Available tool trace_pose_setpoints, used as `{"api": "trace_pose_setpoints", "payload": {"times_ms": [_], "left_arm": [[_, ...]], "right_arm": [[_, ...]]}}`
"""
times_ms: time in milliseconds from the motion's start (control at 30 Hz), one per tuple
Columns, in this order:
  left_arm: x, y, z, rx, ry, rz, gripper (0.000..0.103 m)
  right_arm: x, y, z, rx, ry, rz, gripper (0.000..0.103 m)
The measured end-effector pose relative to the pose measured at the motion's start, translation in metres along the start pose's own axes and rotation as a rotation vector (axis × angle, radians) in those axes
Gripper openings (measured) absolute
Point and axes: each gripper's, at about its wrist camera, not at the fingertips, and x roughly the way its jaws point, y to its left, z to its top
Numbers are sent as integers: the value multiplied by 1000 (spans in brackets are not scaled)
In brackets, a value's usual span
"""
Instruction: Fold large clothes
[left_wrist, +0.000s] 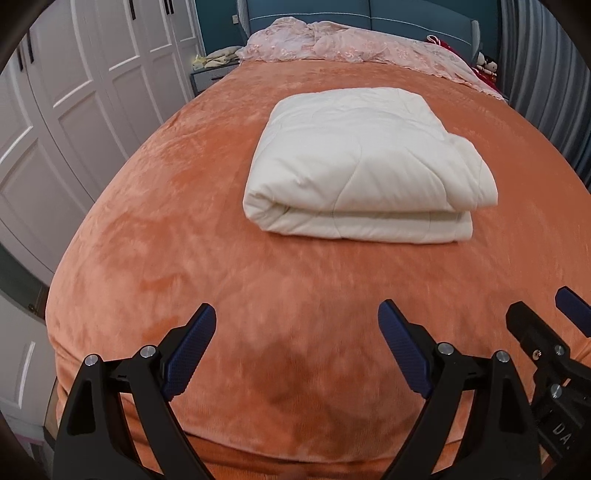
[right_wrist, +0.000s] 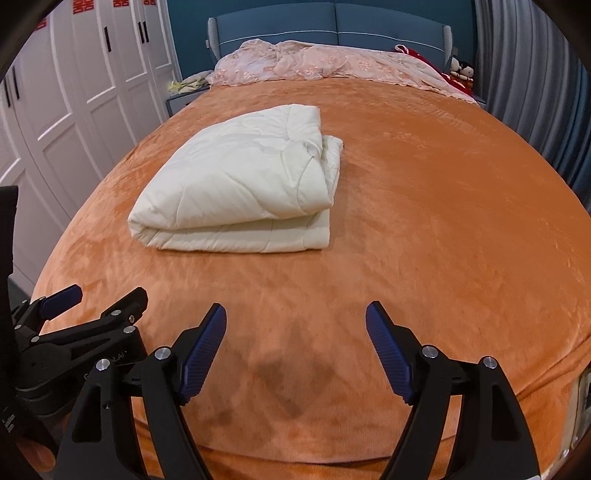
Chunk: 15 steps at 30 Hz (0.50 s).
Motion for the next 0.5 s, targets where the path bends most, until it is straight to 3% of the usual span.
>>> {"api": "trace_pose_setpoints", "payload": {"times_ms": [500], "left_arm": [[-24, -4, -18, 8, -52, 43, 87]], "right_arm": [[-21, 6, -18, -13, -37, -17, 76]]}}
